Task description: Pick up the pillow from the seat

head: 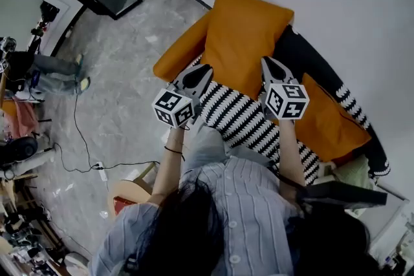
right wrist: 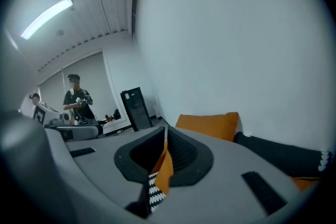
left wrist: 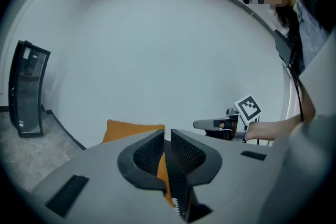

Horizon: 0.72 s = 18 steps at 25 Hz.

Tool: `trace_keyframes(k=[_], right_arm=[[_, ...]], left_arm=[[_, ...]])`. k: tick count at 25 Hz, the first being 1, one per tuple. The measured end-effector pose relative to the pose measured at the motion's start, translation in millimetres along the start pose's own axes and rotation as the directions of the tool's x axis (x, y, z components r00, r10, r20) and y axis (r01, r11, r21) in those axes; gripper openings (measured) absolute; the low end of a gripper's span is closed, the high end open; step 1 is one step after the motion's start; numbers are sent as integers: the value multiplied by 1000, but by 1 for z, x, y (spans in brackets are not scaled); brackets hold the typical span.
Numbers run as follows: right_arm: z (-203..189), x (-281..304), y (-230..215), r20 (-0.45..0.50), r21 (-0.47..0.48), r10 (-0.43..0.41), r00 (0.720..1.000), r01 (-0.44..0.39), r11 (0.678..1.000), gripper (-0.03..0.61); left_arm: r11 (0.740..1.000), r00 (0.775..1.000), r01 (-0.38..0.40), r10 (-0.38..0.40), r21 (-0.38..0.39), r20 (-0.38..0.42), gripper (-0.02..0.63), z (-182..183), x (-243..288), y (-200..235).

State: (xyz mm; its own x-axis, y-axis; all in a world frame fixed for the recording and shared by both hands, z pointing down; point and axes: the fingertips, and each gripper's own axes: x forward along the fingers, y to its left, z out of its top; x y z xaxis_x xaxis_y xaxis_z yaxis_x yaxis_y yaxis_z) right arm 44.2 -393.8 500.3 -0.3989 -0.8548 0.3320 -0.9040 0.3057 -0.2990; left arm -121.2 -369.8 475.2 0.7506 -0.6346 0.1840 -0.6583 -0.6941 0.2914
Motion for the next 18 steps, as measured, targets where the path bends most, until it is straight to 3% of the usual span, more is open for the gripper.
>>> trace_keyframes(k=[10,18], right_arm=[[14,59,-52,-24,-33,-87,996,86,996,29],[-1,106,-97,-75,-17,-90,993,89,996,31]], left_arm=[[993,990,117,-114,34,-81,32,8,74,61],[984,976,178,-172,33,-134,35,-8,126,115]])
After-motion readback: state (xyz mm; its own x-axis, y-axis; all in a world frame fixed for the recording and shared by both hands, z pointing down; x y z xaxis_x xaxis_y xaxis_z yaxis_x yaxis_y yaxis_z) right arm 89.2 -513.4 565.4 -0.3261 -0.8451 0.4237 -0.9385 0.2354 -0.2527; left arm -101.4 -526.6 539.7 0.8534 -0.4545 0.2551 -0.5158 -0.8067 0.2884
